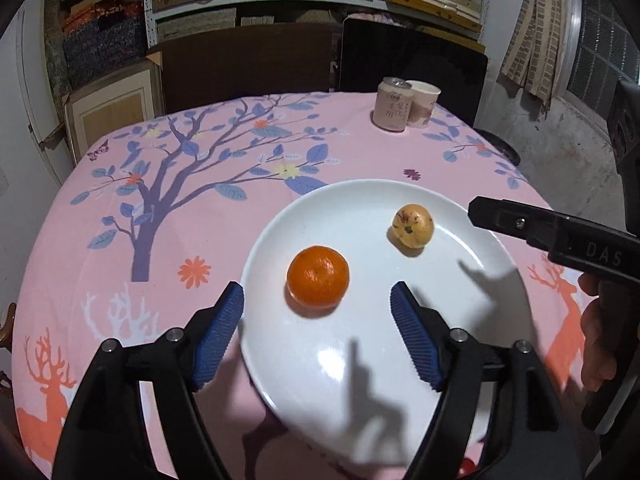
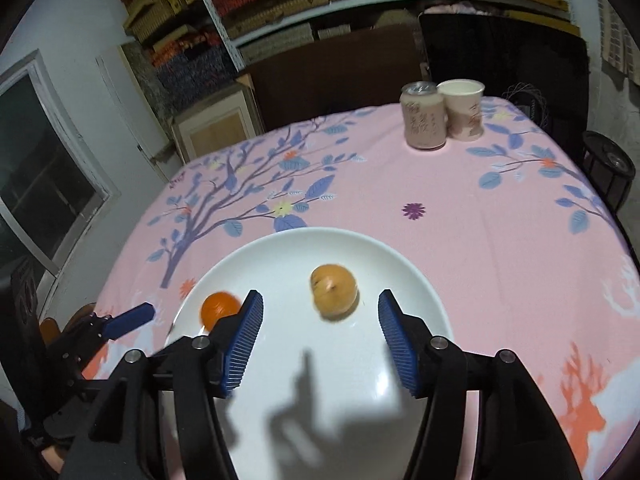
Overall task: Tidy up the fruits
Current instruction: 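Withdraw both tools from the plate back toward the fruit pile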
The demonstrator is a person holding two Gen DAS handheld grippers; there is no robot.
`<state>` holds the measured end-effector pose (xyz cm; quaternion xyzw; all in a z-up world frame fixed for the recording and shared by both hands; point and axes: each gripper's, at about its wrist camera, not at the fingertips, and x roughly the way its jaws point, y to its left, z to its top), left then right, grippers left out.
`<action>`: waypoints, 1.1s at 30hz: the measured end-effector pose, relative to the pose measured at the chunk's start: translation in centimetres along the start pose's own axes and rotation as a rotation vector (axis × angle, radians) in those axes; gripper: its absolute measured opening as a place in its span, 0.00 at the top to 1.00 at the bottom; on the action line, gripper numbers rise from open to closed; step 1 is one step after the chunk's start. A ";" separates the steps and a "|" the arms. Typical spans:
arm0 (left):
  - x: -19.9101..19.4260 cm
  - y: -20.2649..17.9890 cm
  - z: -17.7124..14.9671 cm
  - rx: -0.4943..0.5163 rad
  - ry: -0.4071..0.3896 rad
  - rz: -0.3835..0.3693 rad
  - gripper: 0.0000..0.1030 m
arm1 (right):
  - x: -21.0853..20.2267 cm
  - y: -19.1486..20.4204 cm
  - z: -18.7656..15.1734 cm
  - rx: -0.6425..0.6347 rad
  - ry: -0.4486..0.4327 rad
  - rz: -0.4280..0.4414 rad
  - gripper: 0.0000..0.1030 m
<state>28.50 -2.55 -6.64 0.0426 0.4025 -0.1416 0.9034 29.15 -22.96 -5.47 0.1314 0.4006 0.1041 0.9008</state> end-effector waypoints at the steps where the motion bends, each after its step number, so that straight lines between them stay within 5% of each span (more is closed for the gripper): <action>1: -1.7 -0.2 -1.0 0.008 -0.020 -0.004 0.17 | -1.3 0.1 -0.9 -0.014 -0.006 -0.013 0.38; 8: -10.7 -1.9 -11.3 0.061 -0.065 -0.067 0.14 | -9.0 0.0 -11.7 -0.119 0.044 -0.026 0.38; 16: -14.6 -4.1 -20.5 0.106 -0.039 -0.100 0.14 | -13.6 -0.3 -20.5 -0.166 0.052 -0.023 0.38; 33: -13.1 -5.5 -23.0 0.098 0.012 -0.080 0.14 | -13.9 -0.6 -23.4 -0.141 0.073 -0.037 0.38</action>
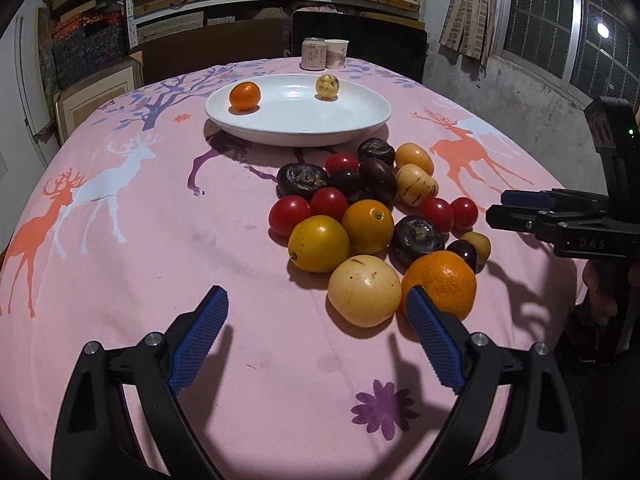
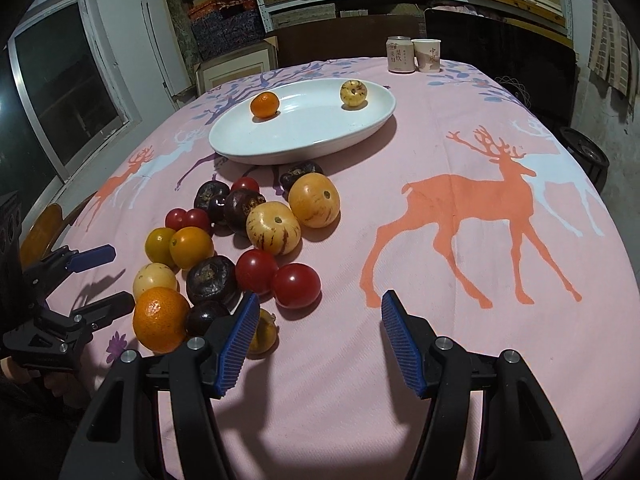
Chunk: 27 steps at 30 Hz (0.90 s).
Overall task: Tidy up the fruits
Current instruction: 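Withdraw both tools from the plate back toward the fruit pile, then grasp a large pale yellow fruit with the left tool while the right tool grasps a mandarin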
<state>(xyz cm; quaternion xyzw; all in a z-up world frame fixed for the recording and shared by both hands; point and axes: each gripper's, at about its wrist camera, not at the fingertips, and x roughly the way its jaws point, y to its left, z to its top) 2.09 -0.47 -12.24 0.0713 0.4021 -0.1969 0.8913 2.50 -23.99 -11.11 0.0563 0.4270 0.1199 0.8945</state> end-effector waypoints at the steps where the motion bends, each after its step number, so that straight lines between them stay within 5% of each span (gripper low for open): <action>1: 0.2 -0.1 0.0 0.004 0.001 0.005 0.14 | 0.0 0.0 -0.1 -0.001 -0.001 0.001 0.38; 14: 2.5 -0.8 0.8 -0.043 0.013 0.066 0.07 | 0.2 0.3 -0.5 -0.015 0.003 0.007 0.38; 17: 3.1 0.2 0.6 -0.106 0.049 0.014 0.05 | 0.2 0.3 -0.6 -0.009 0.006 0.004 0.38; 20: 2.9 0.4 0.2 -0.107 0.060 -0.040 0.19 | 0.1 -0.2 -0.6 0.005 0.003 -0.002 0.38; 23: 2.5 0.4 0.0 -0.101 0.048 -0.086 0.45 | 0.0 -0.3 -0.6 0.011 -0.002 -0.005 0.38; 27: 2.7 -0.3 -0.2 -0.049 0.047 -0.106 0.46 | 0.0 -0.3 -0.6 0.005 -0.004 -0.005 0.38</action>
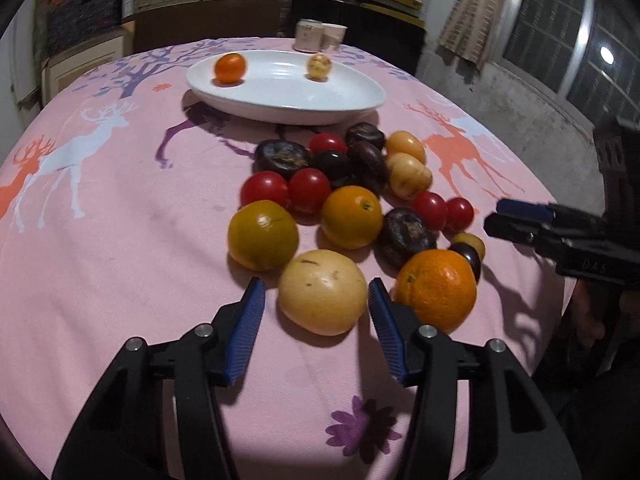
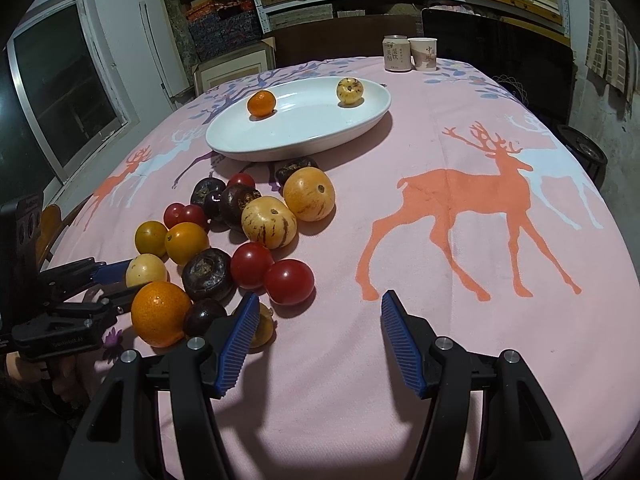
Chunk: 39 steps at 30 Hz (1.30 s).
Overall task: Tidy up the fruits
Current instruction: 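Grasp a large pale yellow fruit with the left tool while the right tool grasps a mandarin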
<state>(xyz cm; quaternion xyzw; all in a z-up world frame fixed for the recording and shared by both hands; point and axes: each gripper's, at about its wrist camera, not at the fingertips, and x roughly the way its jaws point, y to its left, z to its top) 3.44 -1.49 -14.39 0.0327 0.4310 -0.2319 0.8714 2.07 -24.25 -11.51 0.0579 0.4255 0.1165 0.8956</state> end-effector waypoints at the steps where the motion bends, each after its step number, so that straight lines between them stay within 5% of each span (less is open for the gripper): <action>1: 0.1 -0.4 0.0 0.016 -0.004 0.004 0.39 | 0.0 0.0 0.0 0.000 0.001 0.000 0.38; 6: 0.4 -1.2 -0.2 0.041 -0.008 0.019 0.33 | 0.0 0.0 0.0 -0.001 0.000 -0.001 0.38; 9: -0.1 -0.6 -0.1 0.017 -0.022 0.017 0.58 | -0.1 -0.1 0.0 -0.002 -0.003 -0.004 0.38; 21: -3.1 1.3 -0.2 -0.036 -0.091 0.027 0.58 | -0.8 1.6 -0.5 -0.100 -0.003 0.062 0.48; 32: -2.8 1.4 -0.7 -0.035 -0.069 0.021 0.58 | -0.4 -1.9 0.5 0.097 0.015 0.074 0.55; 35: -2.6 1.4 -0.6 -0.037 -0.065 0.020 0.58 | 0.0 -1.2 0.0 0.047 0.046 0.080 0.56; 39: -2.5 1.6 -0.5 -0.043 -0.067 0.023 0.58 | -2.4 2.8 -0.4 -0.133 -0.037 0.213 0.56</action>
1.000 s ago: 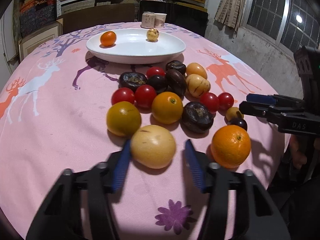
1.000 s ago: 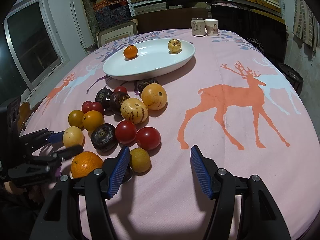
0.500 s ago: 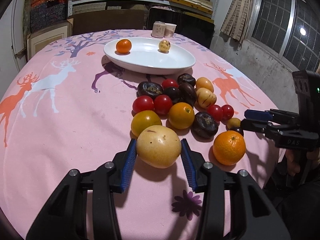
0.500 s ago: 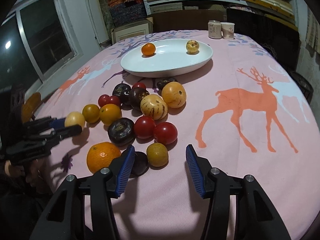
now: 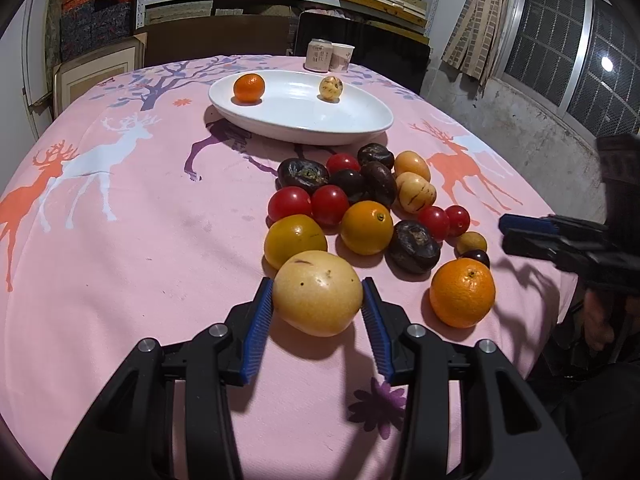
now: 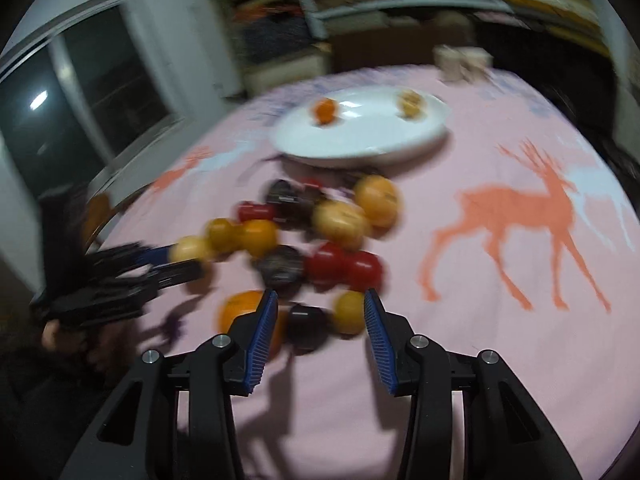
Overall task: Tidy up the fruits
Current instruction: 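Grasp a large pale yellow fruit with the left tool while the right tool grasps a mandarin, then carry both fruits onto the white plate and open both tools to release them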
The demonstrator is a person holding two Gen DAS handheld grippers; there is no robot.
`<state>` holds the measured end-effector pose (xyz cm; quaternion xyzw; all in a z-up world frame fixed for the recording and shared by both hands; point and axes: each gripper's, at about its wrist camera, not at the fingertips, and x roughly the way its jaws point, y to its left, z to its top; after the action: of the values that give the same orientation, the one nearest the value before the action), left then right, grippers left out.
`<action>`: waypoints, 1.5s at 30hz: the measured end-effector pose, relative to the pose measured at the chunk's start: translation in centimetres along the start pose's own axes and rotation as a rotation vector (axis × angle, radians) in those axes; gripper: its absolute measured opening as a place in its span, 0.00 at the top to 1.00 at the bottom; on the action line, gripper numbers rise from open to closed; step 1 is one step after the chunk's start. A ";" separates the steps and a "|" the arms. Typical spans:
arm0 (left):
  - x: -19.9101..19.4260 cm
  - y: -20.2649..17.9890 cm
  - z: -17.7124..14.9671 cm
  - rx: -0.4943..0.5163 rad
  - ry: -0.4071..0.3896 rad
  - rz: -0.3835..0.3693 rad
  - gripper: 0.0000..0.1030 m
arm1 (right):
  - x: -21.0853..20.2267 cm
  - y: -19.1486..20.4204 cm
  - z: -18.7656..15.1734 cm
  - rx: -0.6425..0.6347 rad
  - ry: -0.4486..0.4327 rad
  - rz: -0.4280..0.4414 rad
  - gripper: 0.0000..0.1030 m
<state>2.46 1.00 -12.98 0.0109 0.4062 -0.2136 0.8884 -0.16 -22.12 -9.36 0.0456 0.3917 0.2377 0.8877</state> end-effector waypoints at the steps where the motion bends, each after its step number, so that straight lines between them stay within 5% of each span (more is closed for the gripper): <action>1: 0.0 0.1 0.0 -0.003 0.001 0.000 0.58 | -0.1 1.5 0.0 -0.068 -0.005 0.016 0.56; 5: 0.4 0.2 0.0 -0.005 0.013 -0.002 0.58 | 1.0 5.0 -0.3 -0.224 0.022 0.003 0.56; 21: 1.2 0.1 -0.4 -0.001 0.049 0.001 0.58 | 3.3 6.7 -1.1 -0.349 0.081 -0.102 0.54; 45: -0.8 -0.4 0.2 0.017 -0.023 -0.010 0.58 | 1.6 4.5 0.0 -0.192 0.003 -0.006 0.56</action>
<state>1.94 0.87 -12.22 0.0141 0.3940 -0.2215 0.8919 -0.96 -17.37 -9.25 -0.0414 0.3687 0.2716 0.8880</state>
